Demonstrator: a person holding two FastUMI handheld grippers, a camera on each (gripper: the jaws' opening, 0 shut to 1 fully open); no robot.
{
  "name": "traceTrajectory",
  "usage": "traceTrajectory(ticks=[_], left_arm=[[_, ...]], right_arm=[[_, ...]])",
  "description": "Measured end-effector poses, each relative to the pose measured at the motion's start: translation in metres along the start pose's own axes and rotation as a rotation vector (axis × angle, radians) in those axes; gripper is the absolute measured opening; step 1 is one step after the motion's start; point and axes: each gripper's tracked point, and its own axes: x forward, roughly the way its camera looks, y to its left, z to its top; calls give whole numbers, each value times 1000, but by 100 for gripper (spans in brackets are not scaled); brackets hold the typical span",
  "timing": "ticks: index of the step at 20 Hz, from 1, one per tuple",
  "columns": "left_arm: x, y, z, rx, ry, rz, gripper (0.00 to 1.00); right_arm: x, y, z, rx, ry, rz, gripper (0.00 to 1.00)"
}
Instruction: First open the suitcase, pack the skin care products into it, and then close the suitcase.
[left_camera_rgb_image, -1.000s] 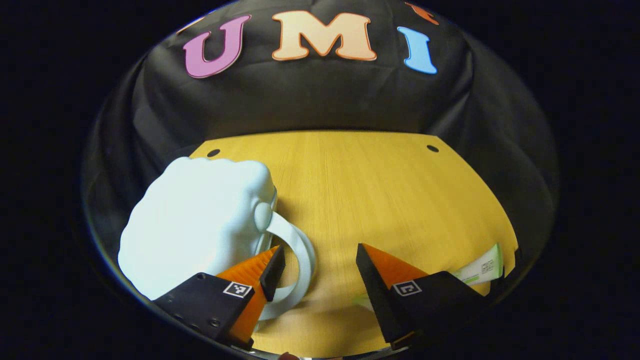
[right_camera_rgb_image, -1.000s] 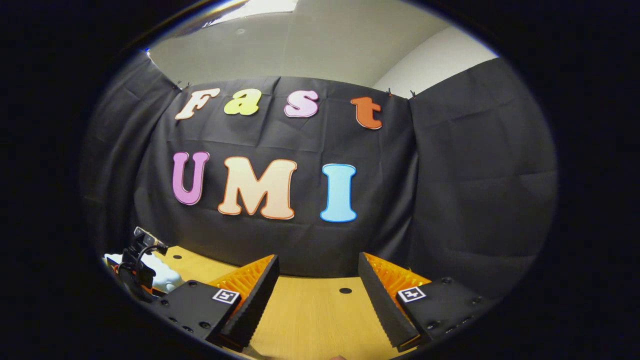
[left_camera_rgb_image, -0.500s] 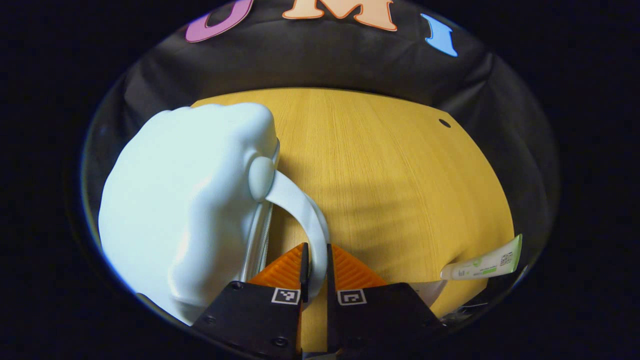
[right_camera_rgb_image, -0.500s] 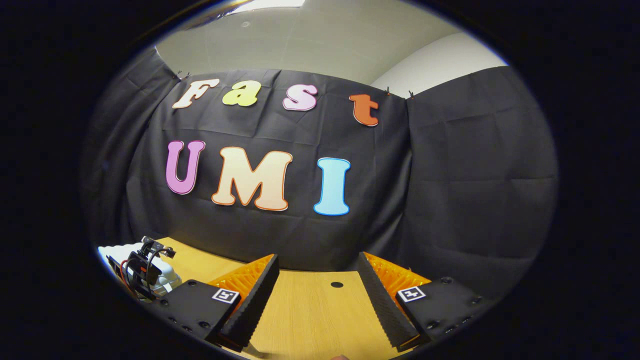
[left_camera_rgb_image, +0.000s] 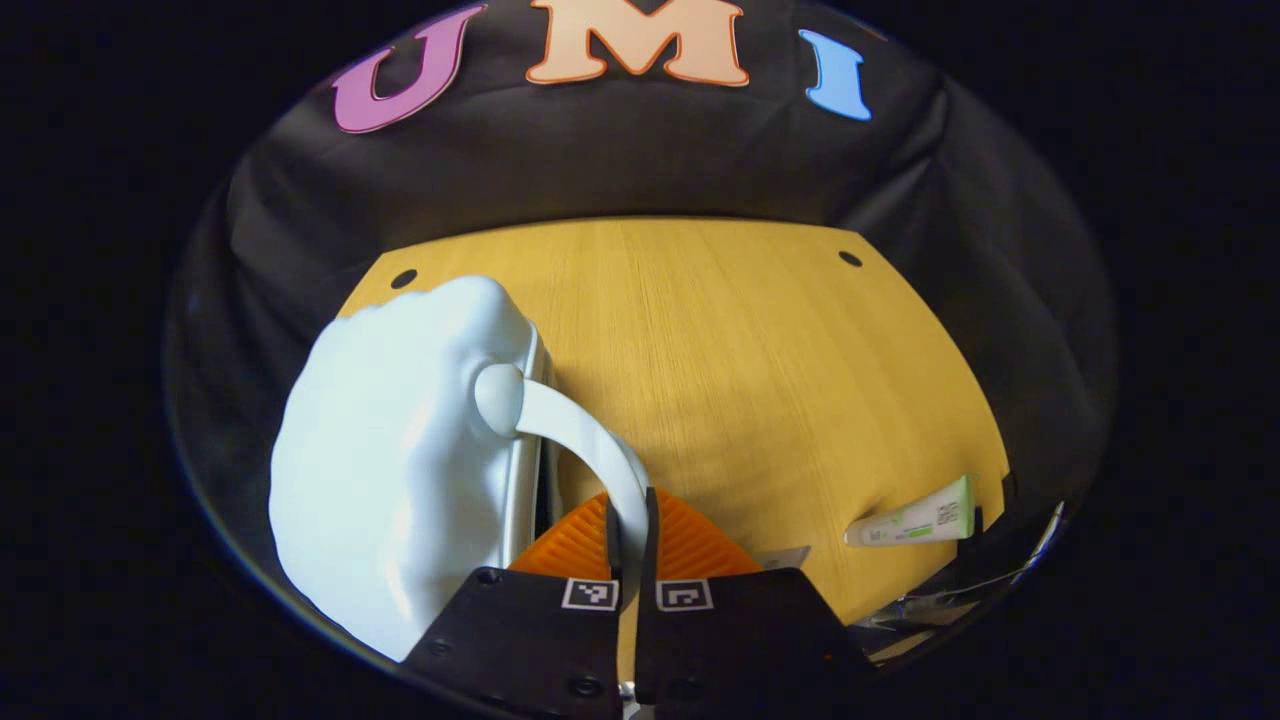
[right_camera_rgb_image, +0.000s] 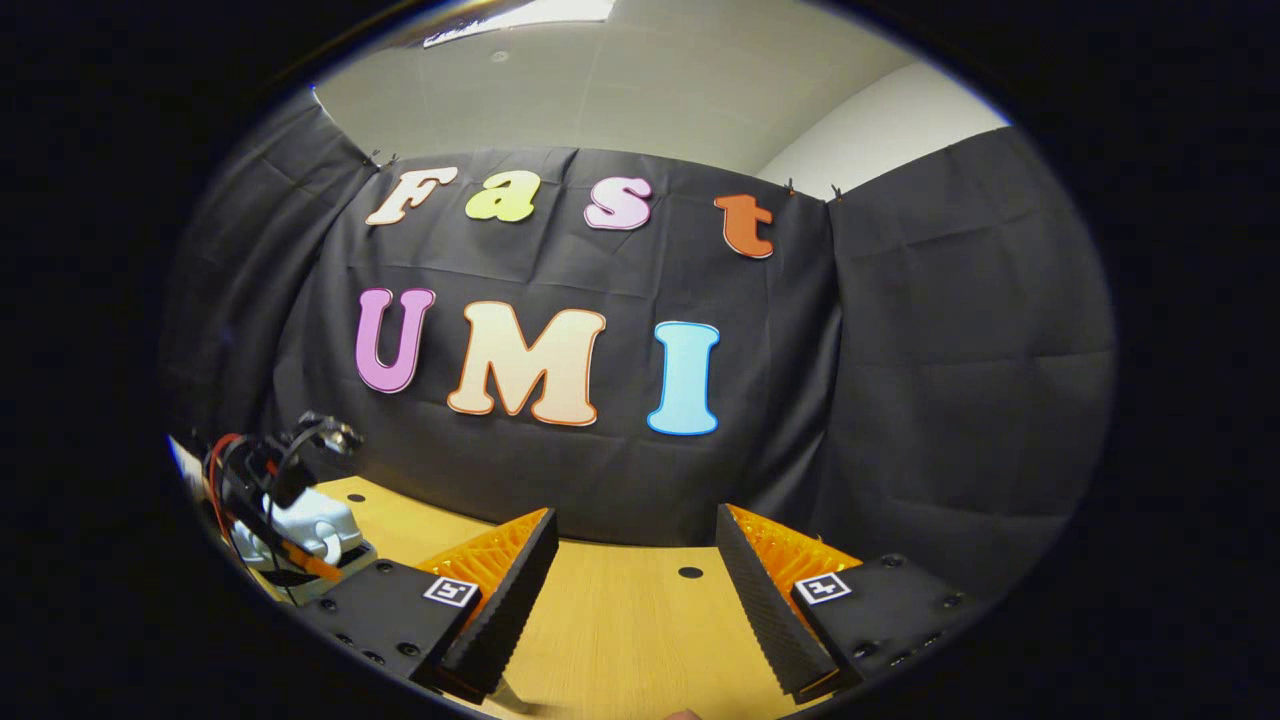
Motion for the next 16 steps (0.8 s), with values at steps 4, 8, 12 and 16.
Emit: traceTrajectory(ticks=[4, 8, 12, 16], left_arm=[[-68, 47, 57, -6, -83, 45, 0], [-109, 141, 80, -90, -171, 96, 0], [-136, 247, 88, -69, -219, 161, 0], [-134, 348, 78, -44, -224, 279, 0]], right_arm=[[3, 8, 4, 38, -16, 33, 98], [16, 28, -2, 77, -14, 21, 99], [19, 62, -1, 99, 6, -112, 99], [21, 104, 3, 84, 1, -188, 98]])
